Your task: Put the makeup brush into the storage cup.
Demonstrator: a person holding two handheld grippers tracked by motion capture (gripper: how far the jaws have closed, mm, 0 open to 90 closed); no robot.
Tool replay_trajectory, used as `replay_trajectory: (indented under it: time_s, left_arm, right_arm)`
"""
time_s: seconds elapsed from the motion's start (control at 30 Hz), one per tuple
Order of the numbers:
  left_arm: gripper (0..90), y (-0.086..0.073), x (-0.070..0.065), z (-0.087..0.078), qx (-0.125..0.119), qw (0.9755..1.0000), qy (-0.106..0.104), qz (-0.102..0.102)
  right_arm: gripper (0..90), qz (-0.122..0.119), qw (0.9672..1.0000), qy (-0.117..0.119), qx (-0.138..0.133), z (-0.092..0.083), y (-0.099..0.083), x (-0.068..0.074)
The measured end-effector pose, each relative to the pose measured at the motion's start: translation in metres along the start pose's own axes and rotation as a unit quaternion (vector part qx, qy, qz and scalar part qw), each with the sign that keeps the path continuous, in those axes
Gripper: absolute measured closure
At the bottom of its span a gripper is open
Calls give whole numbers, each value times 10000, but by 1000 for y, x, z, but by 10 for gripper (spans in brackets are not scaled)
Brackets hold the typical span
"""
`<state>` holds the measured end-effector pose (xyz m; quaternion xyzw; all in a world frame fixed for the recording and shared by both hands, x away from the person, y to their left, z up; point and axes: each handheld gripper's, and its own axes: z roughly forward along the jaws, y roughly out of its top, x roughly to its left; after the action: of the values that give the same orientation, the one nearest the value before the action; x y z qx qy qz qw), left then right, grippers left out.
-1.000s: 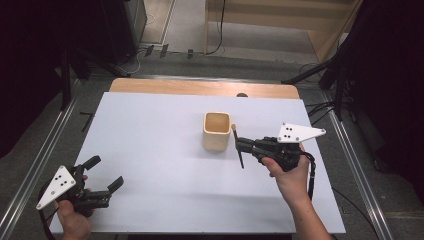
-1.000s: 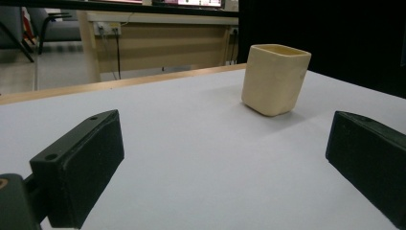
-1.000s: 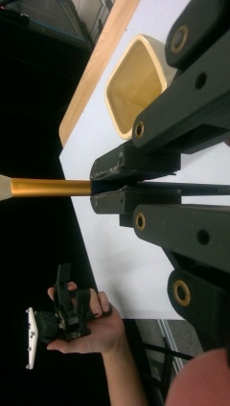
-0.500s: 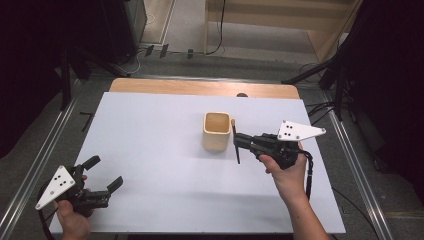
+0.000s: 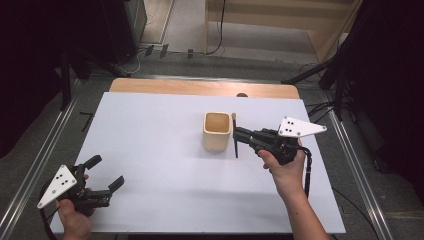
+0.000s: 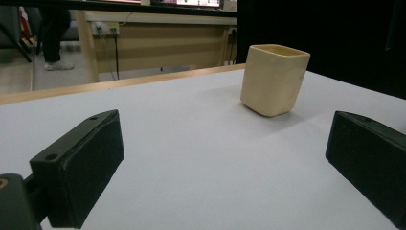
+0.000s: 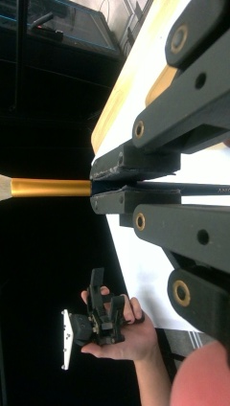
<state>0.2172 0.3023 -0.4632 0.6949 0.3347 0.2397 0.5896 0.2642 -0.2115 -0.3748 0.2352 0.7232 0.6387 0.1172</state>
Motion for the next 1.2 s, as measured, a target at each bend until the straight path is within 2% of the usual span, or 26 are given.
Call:
replay_trajectory:
  time_s: [0.23, 0.53, 0.63, 0.83, 1.2]
  left_arm:
    - [2, -1, 0, -1, 15, 10000, 13, 12]
    - [2, -1, 0, -2, 11, 10000, 19, 15]
    - [2, -1, 0, -1, 16, 10000, 15, 14]
    - [2, -1, 0, -1, 20, 10000, 12, -4]
    - [2, -1, 1, -3, 3, 10000, 39, -7]
  right_arm:
    - [849, 10, 10000, 61, -76, 5, 4, 0]
    - [848, 18, 9994, 52, -354, 8, 6, -5]
    - [848, -42, 9993, 20, -383, 11, 7, -7]
    - [848, -49, 9979, -101, -638, 16, 10, -15]
    - [848, -65, 9965, -241, -793, 24, 12, -25]
